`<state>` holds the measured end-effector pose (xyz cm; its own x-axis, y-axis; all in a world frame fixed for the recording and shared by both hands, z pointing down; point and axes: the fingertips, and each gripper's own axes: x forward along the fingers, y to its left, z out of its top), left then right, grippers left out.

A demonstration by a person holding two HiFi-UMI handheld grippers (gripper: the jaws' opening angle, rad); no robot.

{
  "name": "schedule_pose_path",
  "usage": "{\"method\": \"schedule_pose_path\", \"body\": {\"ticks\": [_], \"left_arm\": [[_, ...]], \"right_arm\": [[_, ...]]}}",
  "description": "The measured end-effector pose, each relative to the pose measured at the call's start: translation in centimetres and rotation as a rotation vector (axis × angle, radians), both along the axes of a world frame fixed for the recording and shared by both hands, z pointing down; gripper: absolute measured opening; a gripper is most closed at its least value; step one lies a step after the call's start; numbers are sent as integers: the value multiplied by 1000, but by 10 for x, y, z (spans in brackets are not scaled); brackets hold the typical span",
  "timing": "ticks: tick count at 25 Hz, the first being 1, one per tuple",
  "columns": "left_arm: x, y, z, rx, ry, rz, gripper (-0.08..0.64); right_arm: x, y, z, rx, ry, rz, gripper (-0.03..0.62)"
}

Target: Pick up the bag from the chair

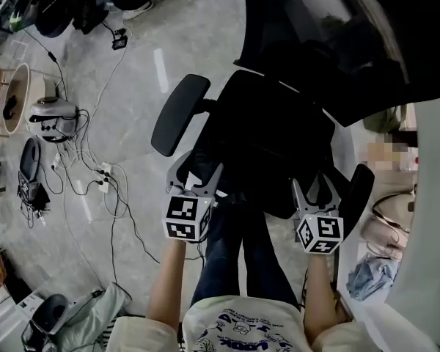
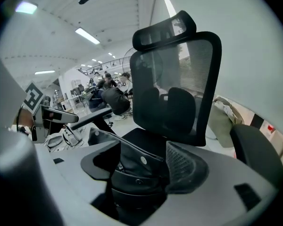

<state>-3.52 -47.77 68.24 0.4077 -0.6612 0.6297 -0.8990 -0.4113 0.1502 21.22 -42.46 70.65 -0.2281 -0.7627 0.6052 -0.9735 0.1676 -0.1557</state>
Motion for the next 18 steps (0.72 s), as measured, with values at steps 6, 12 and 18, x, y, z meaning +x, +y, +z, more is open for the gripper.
{"method": "schedule_pose_path", "body": {"ticks": [6, 12, 18], "left_arm": [[5, -16, 52, -41, 31, 74, 291], [3, -30, 94, -87, 59, 103, 295], [13, -36, 121, -120, 90, 155, 296]], "right_arm": [[1, -4, 44, -51, 7, 22, 321], [2, -12, 76, -80, 11, 46, 321], [-1, -17, 99, -96, 6, 35, 310]]}}
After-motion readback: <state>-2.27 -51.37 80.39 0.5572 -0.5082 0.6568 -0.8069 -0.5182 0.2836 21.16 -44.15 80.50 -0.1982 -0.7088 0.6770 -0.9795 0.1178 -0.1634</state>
